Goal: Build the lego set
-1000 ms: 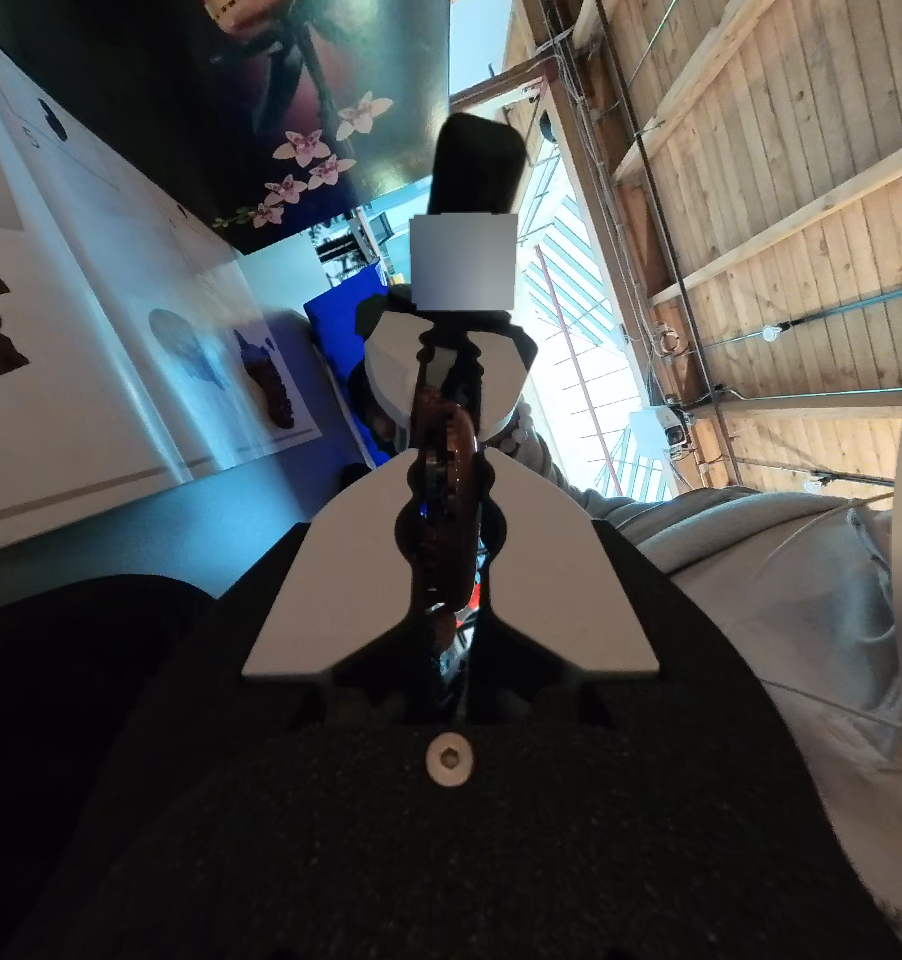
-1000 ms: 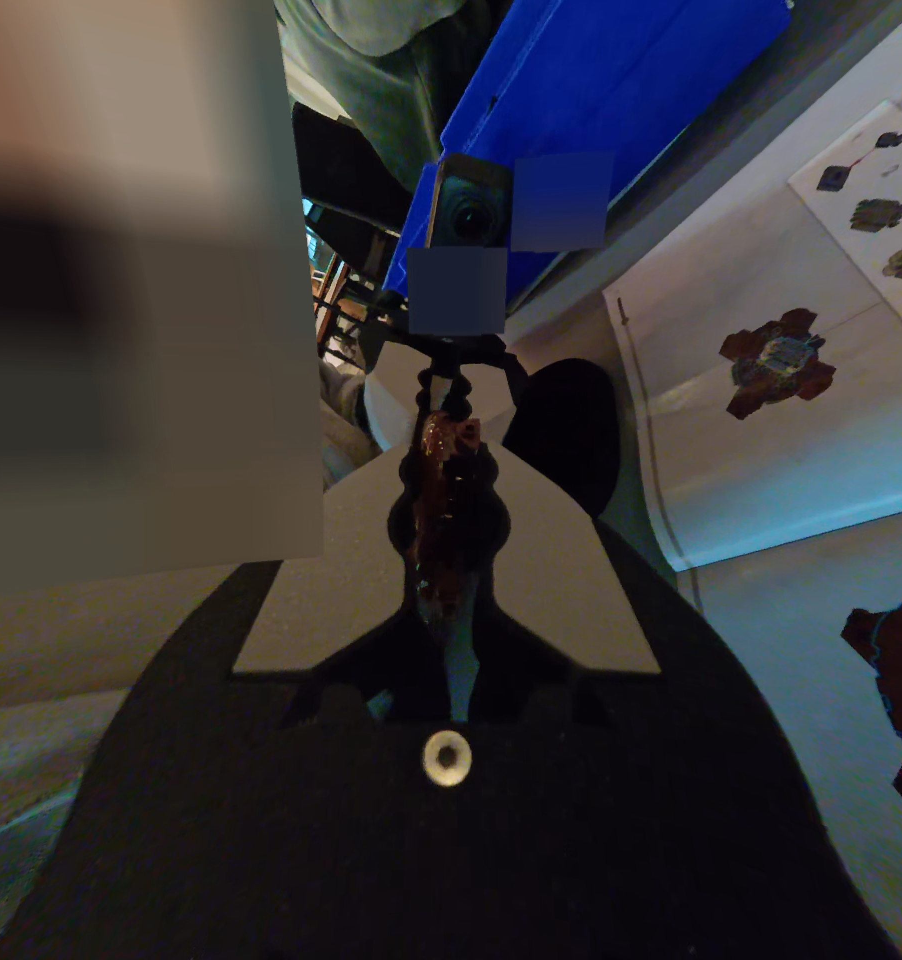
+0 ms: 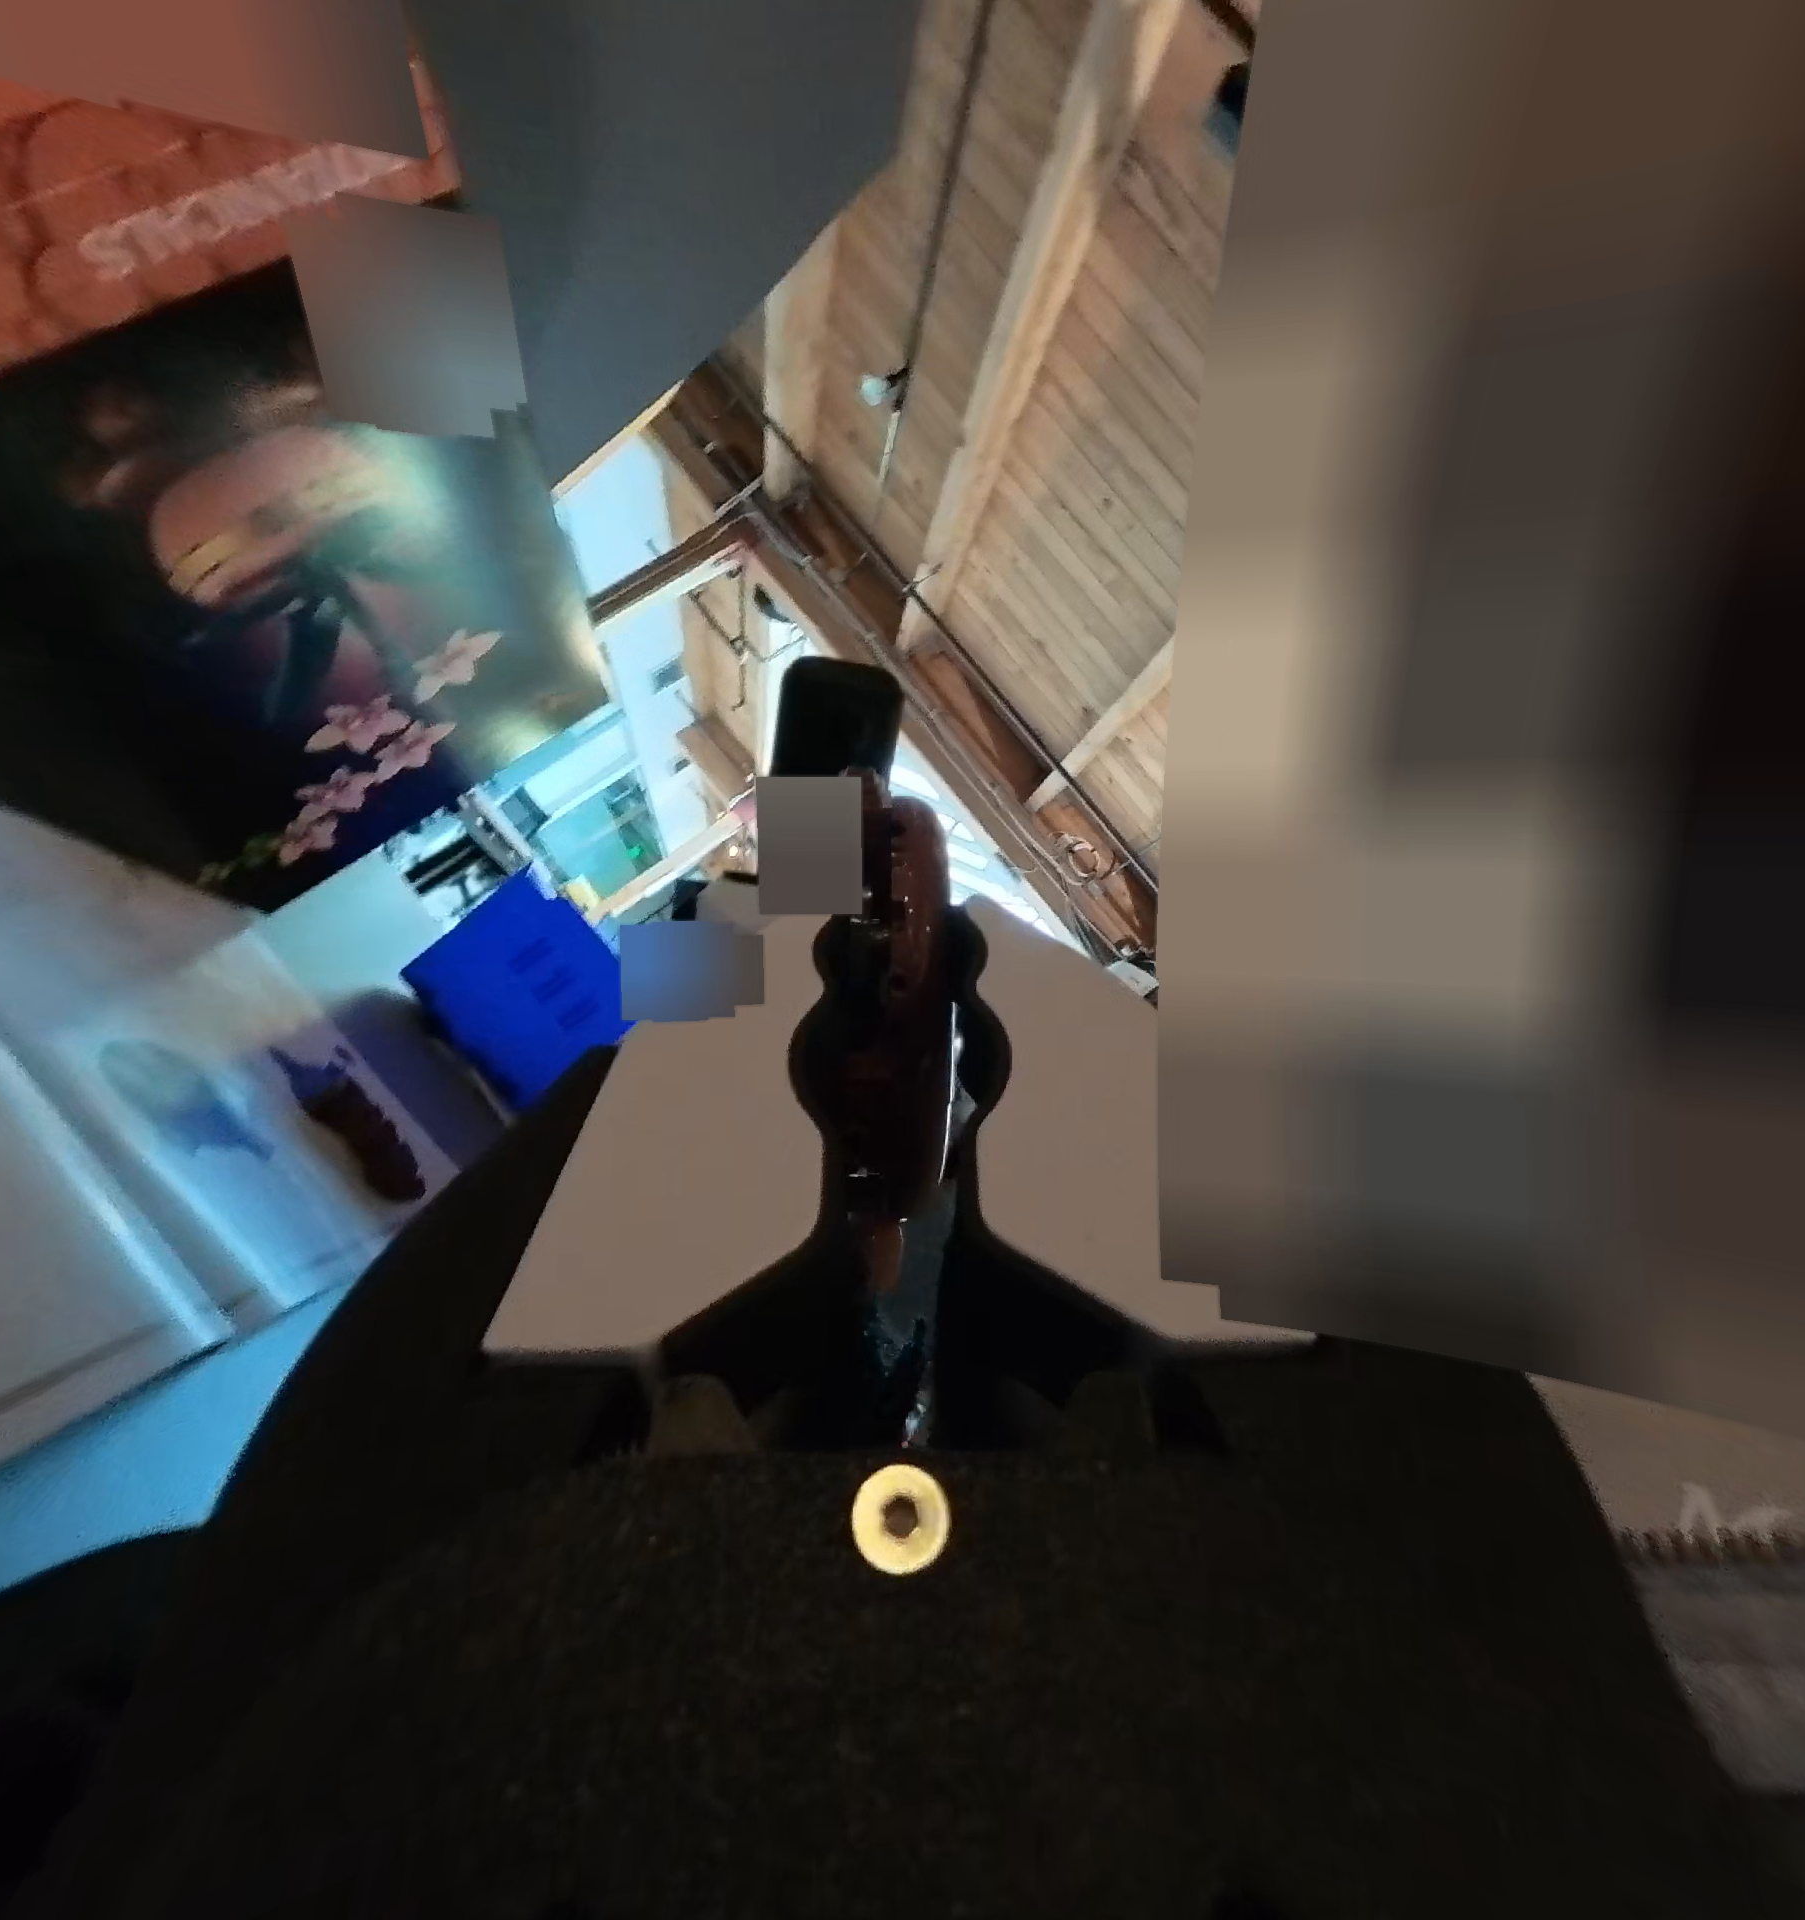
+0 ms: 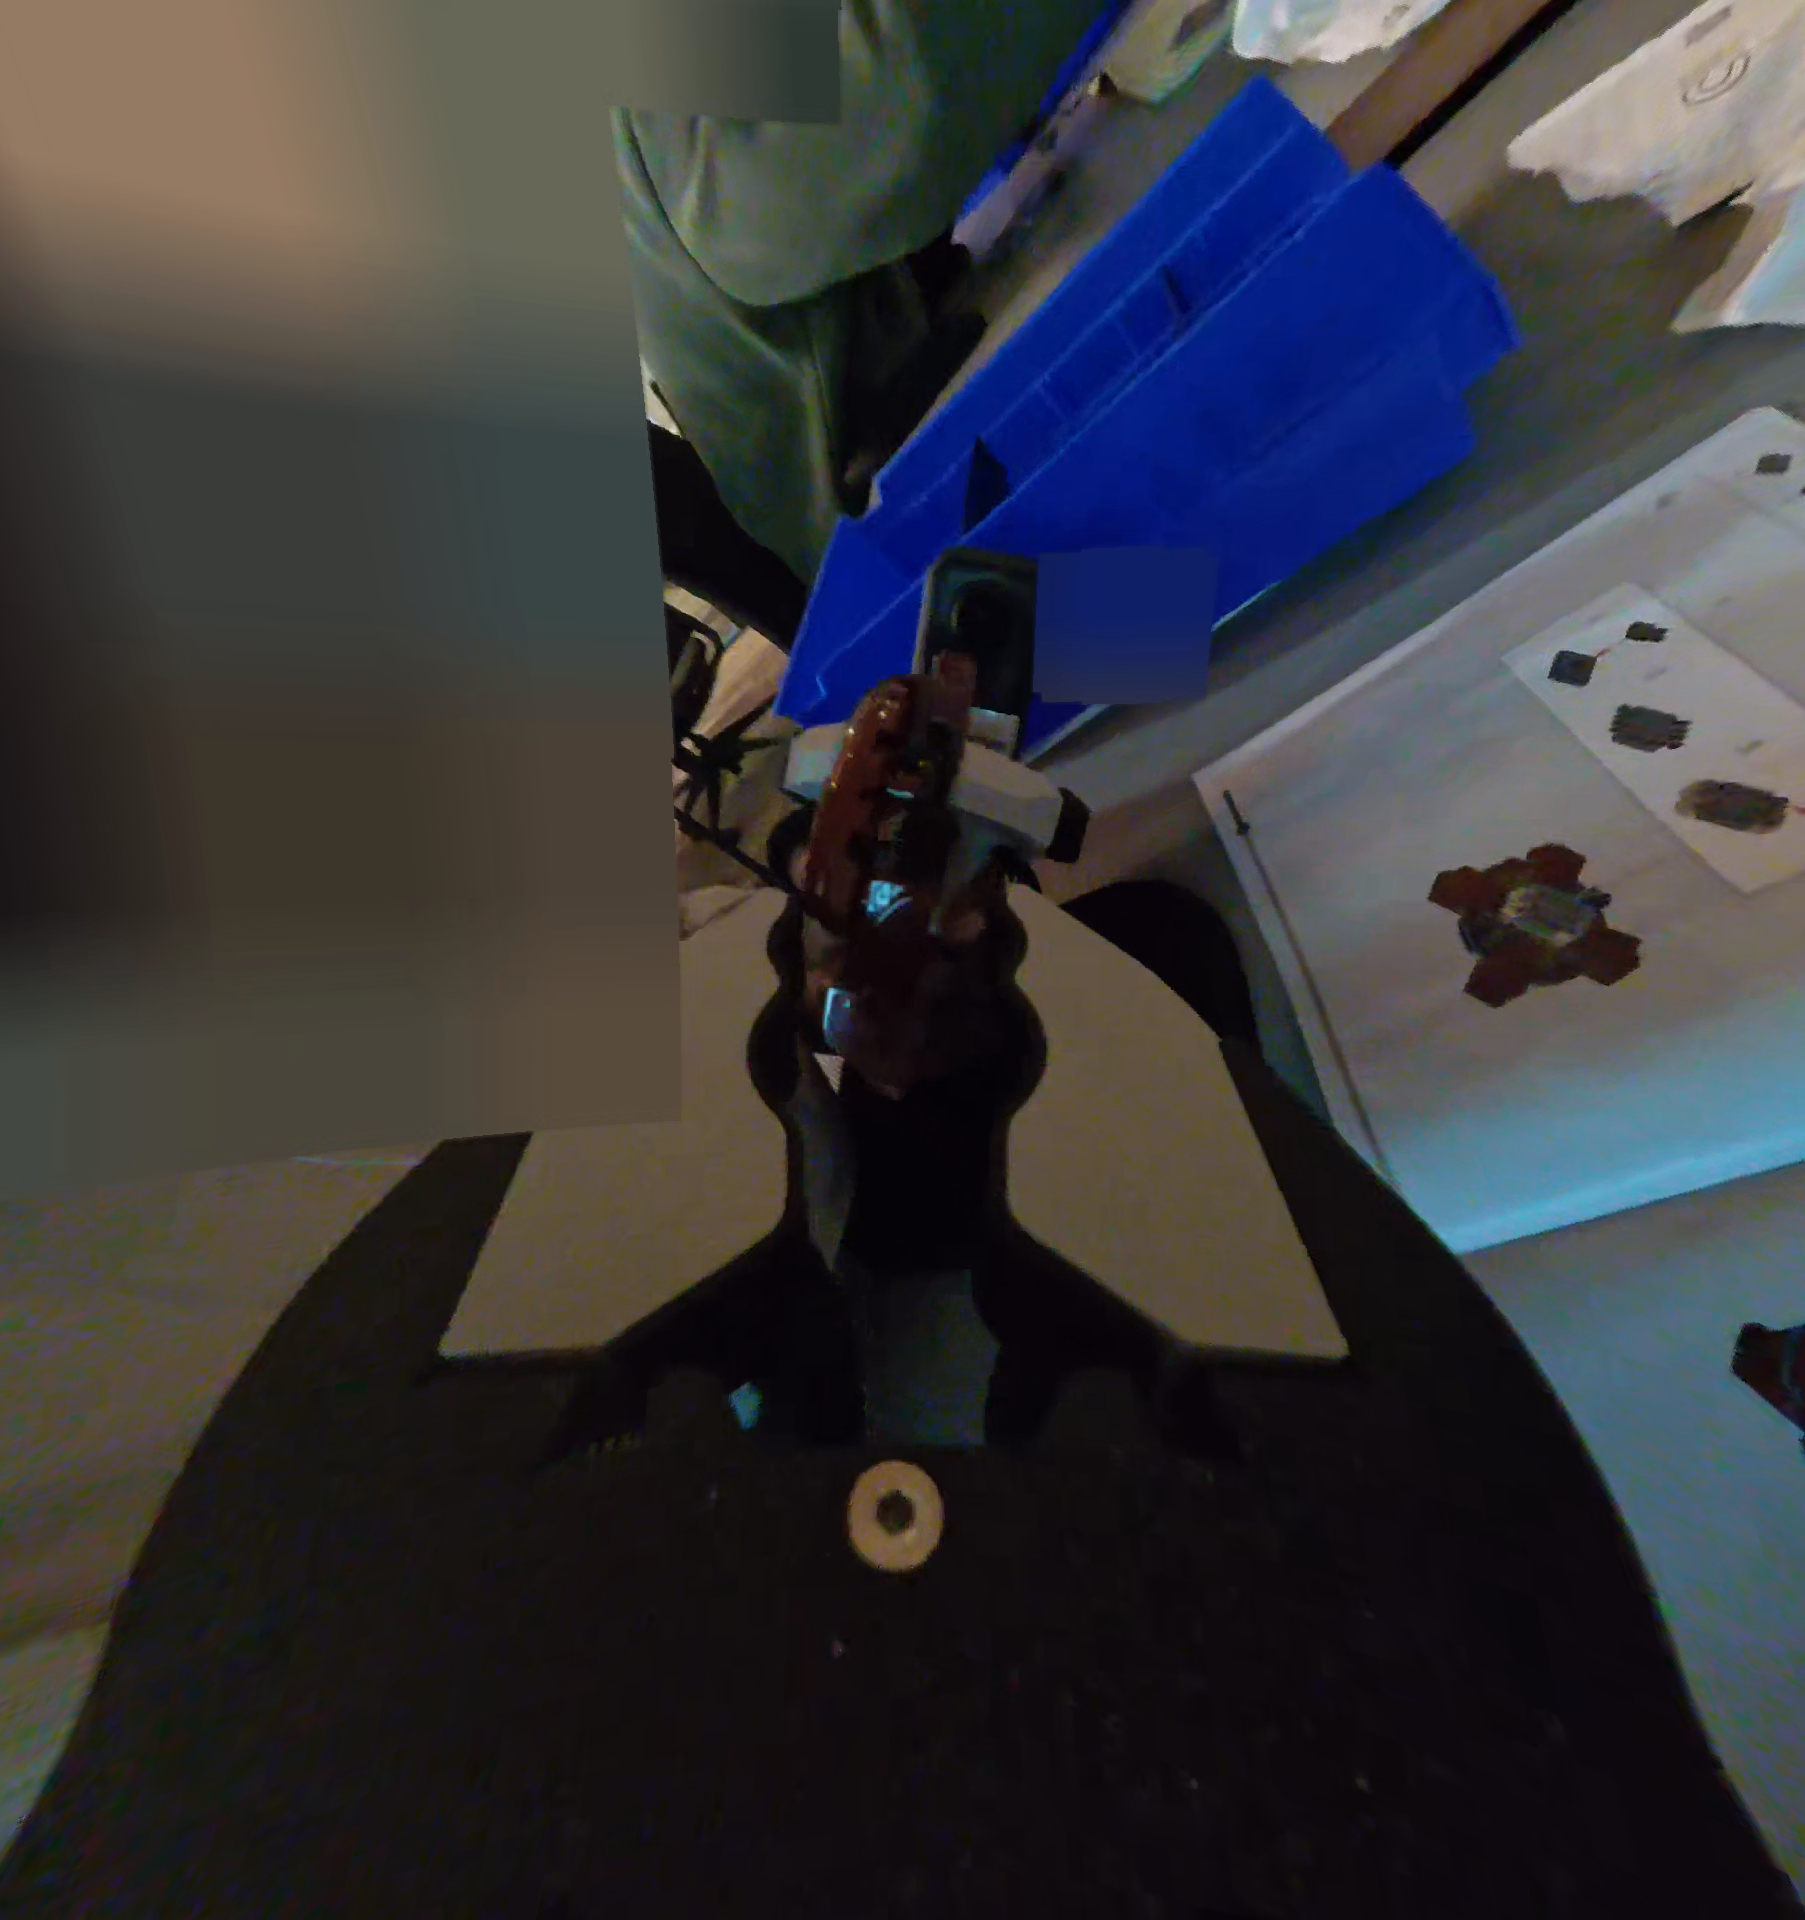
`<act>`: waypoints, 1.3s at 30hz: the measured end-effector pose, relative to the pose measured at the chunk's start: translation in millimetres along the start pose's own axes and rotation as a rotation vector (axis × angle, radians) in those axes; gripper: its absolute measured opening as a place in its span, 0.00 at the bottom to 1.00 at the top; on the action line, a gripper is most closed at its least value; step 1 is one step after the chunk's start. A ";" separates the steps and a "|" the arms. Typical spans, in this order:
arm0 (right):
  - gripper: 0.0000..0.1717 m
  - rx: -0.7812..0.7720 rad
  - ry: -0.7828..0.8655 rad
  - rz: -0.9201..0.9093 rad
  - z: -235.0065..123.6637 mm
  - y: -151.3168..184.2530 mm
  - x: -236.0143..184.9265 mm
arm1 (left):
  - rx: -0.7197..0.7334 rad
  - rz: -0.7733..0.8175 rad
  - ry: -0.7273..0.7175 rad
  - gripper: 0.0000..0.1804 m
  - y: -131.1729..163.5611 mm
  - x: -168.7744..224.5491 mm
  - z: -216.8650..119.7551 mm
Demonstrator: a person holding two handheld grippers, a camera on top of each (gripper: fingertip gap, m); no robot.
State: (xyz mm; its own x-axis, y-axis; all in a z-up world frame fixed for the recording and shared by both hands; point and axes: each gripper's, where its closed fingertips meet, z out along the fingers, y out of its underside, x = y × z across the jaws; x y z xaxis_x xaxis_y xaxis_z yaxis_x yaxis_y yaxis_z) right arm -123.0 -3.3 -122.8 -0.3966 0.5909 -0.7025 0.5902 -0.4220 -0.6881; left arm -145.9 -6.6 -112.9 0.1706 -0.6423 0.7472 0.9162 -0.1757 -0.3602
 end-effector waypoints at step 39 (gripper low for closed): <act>0.11 0.100 -0.101 -0.147 3.2 -4.1 -22.6 | -0.025 0.343 0.062 0.09 6.0 21.3 0.4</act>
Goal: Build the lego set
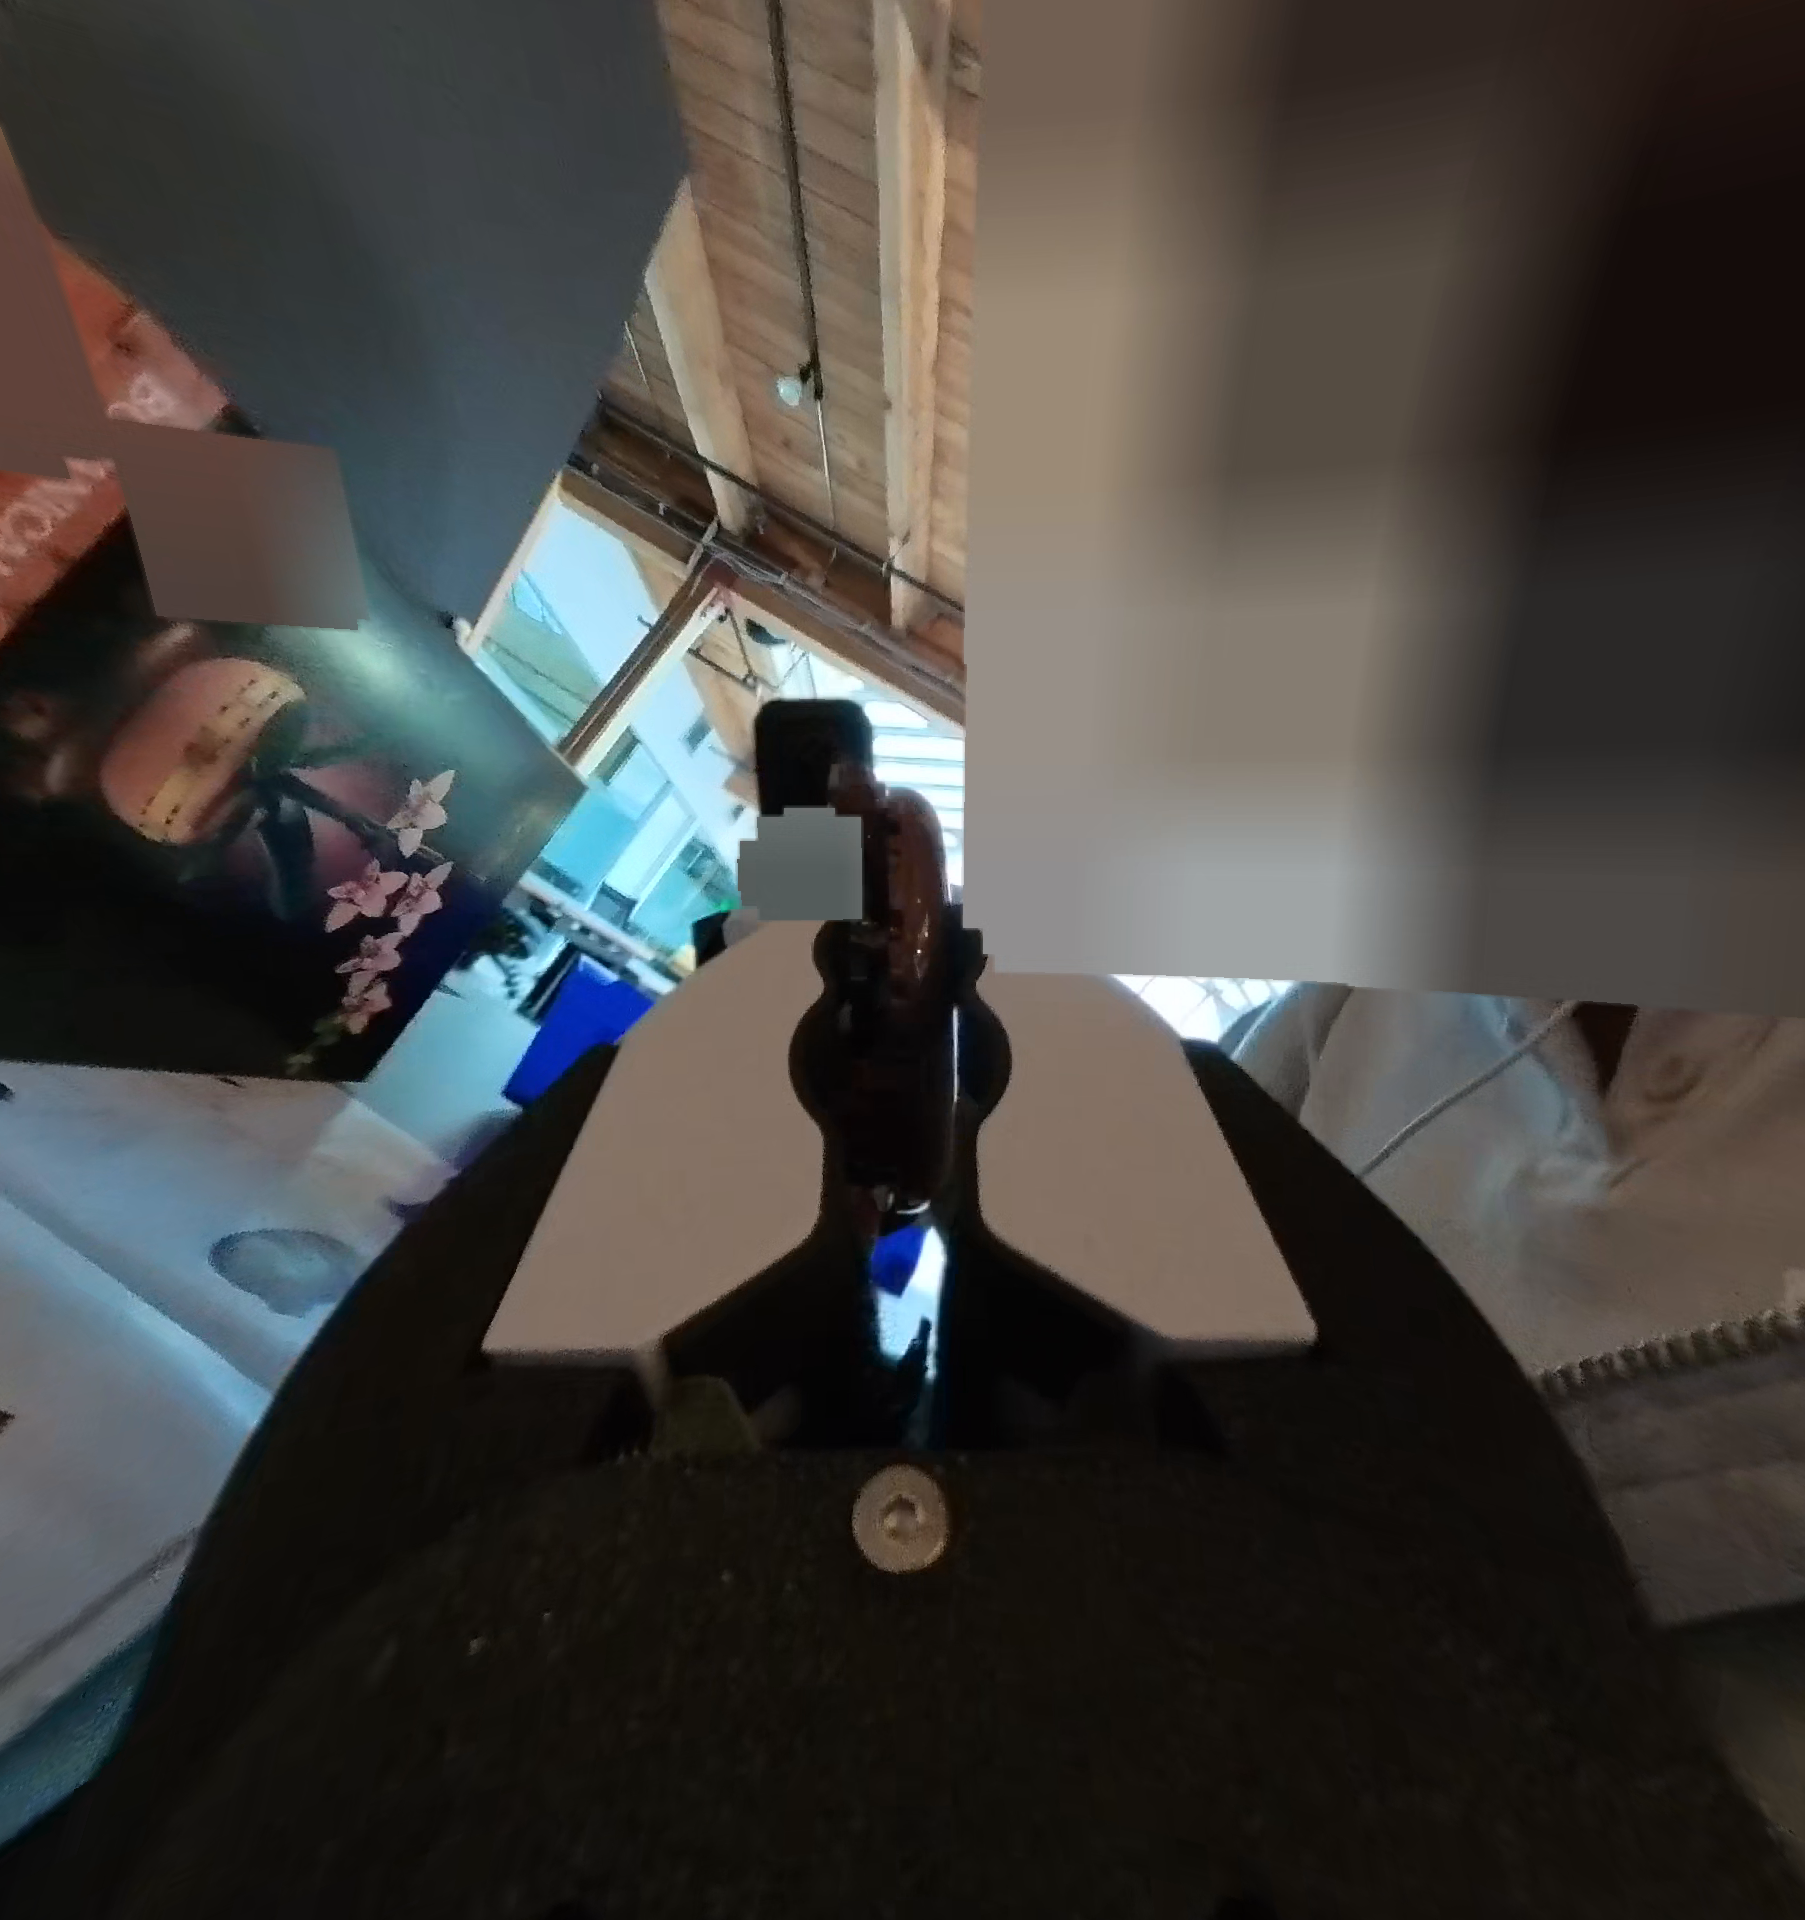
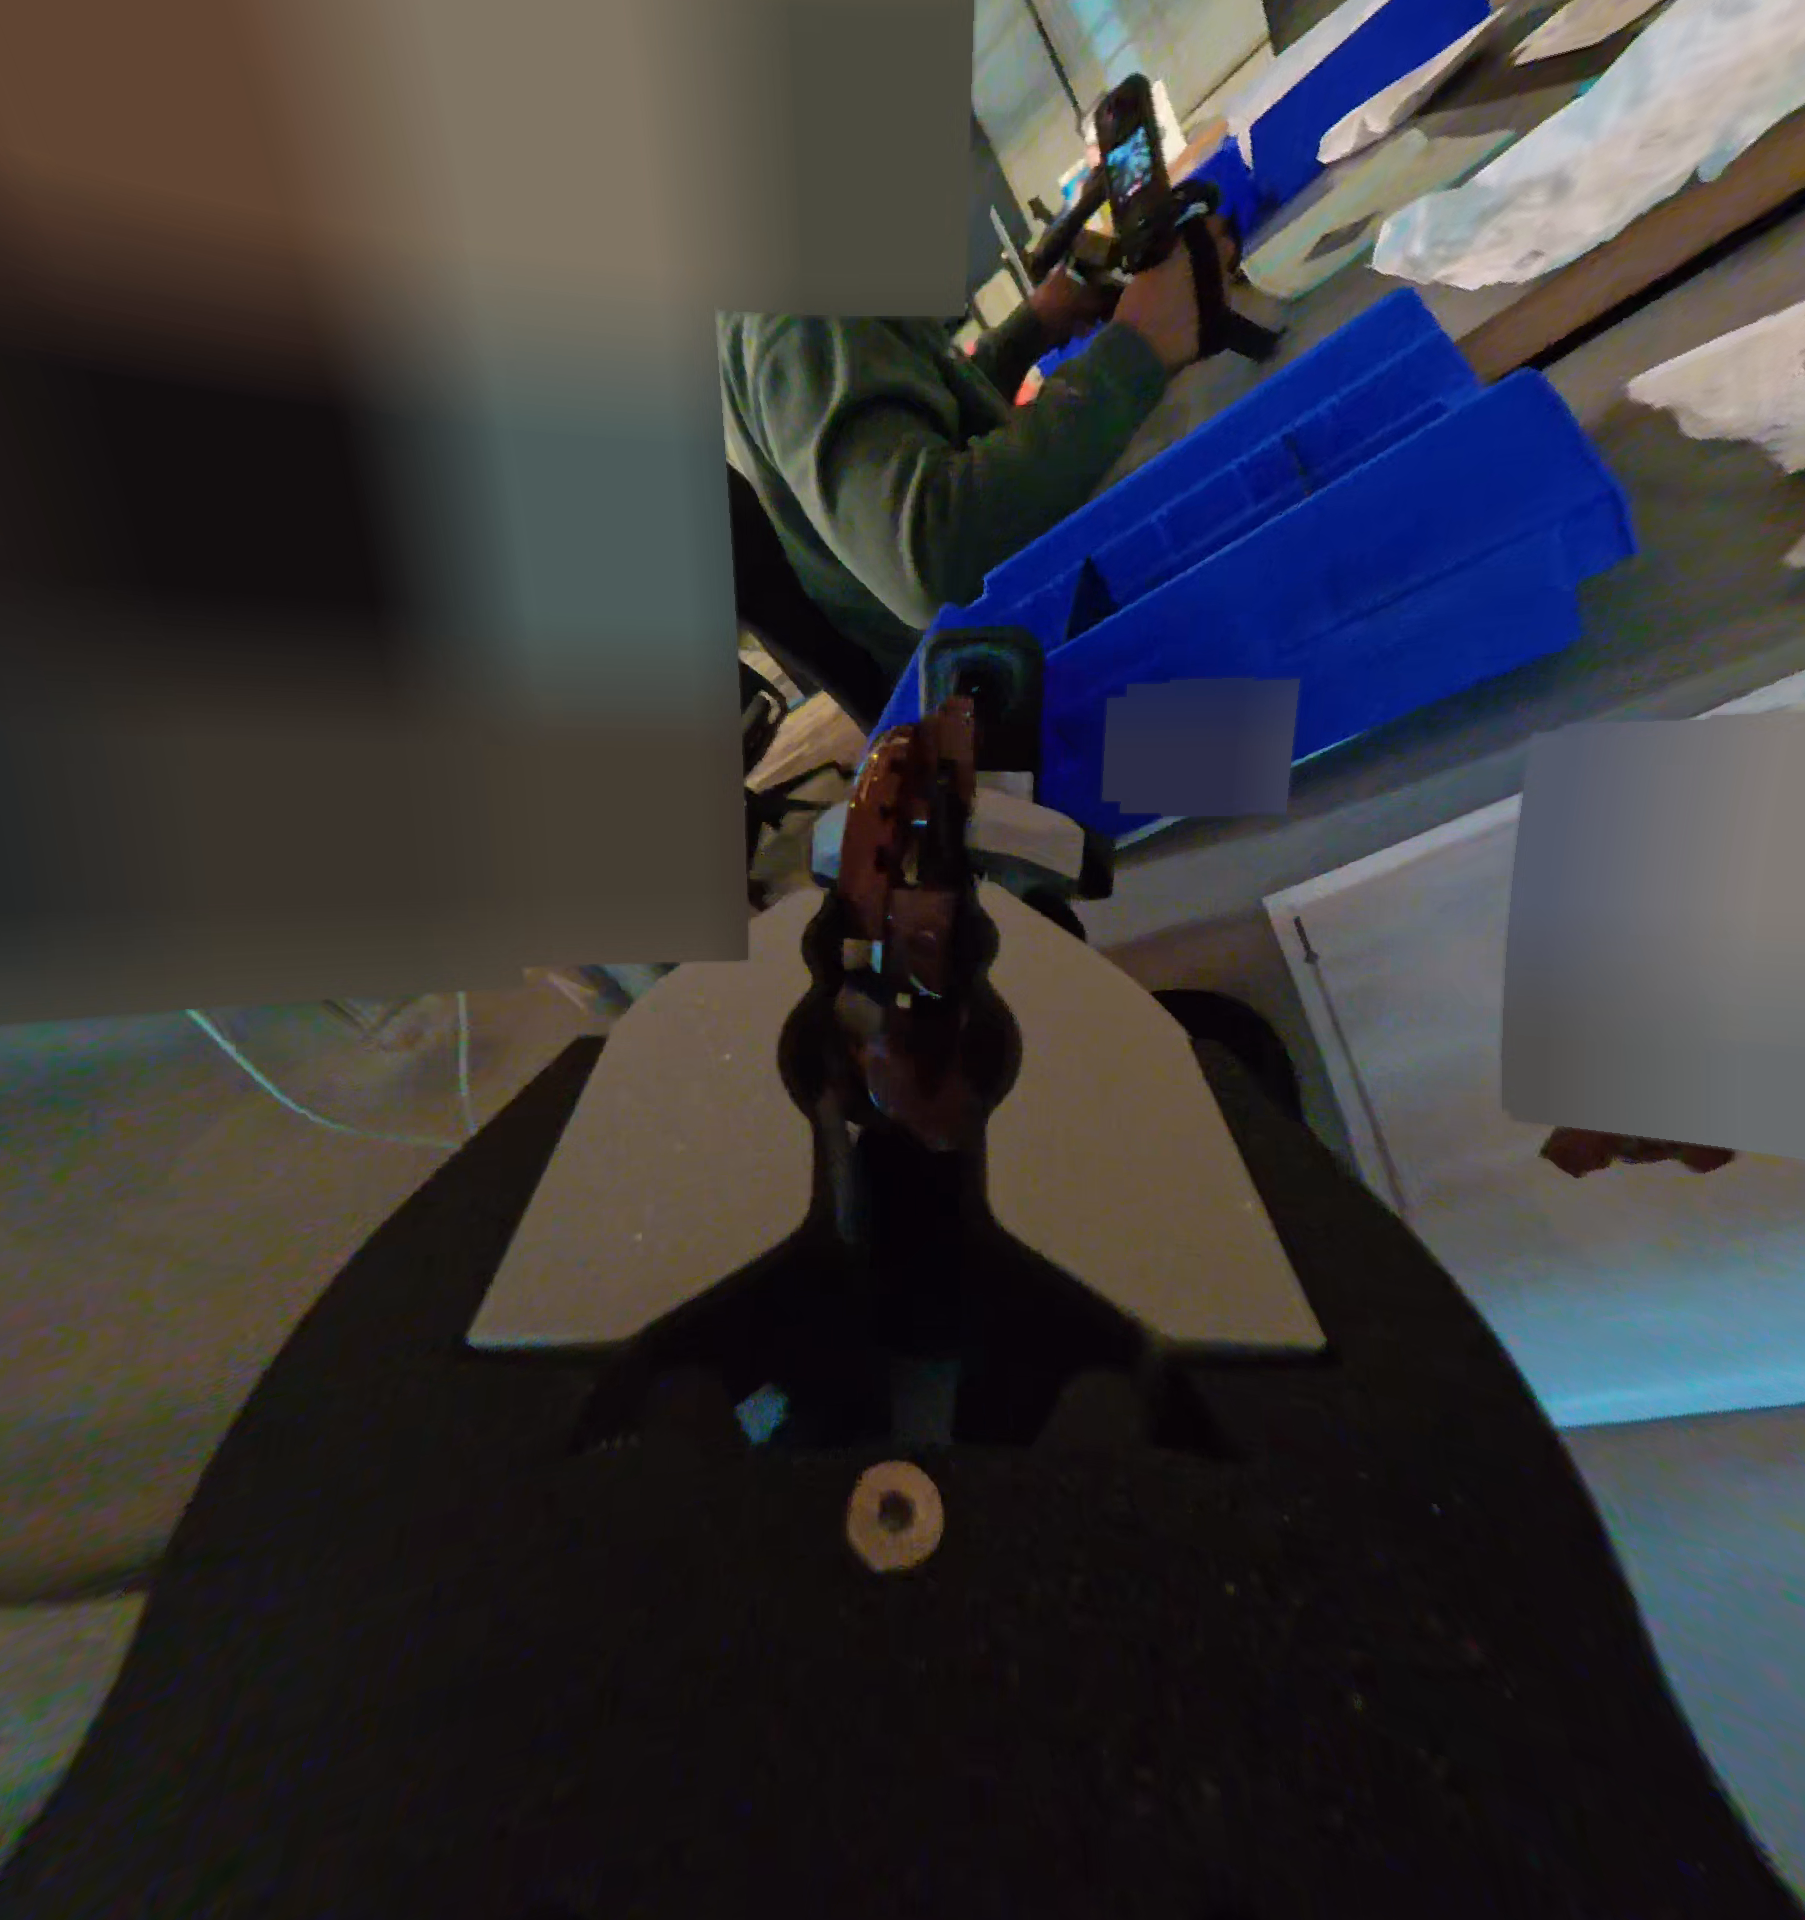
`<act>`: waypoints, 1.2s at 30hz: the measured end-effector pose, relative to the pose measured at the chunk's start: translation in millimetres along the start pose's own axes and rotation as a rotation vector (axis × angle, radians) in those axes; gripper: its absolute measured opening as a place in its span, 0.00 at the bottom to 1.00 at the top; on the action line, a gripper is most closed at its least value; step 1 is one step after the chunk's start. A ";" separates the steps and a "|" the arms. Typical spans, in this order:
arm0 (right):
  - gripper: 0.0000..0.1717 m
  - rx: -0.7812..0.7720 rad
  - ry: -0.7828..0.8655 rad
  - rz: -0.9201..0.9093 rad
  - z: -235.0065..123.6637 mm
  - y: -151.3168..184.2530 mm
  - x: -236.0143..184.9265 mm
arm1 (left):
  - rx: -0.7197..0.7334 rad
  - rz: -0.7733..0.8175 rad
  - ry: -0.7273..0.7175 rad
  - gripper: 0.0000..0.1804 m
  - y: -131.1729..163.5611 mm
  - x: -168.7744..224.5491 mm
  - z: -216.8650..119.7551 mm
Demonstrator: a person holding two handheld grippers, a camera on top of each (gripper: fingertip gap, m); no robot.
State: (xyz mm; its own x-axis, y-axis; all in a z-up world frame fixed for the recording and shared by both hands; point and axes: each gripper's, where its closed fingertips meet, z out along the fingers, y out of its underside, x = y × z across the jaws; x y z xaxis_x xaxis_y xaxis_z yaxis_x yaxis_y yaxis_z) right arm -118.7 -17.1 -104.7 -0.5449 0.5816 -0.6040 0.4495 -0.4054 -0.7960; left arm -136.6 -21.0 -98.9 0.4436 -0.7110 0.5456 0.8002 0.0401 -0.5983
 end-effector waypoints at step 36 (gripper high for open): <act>0.11 -0.101 0.057 -0.292 -18.5 28.3 -7.2 | -0.541 0.311 -0.002 0.11 46.7 7.3 9.5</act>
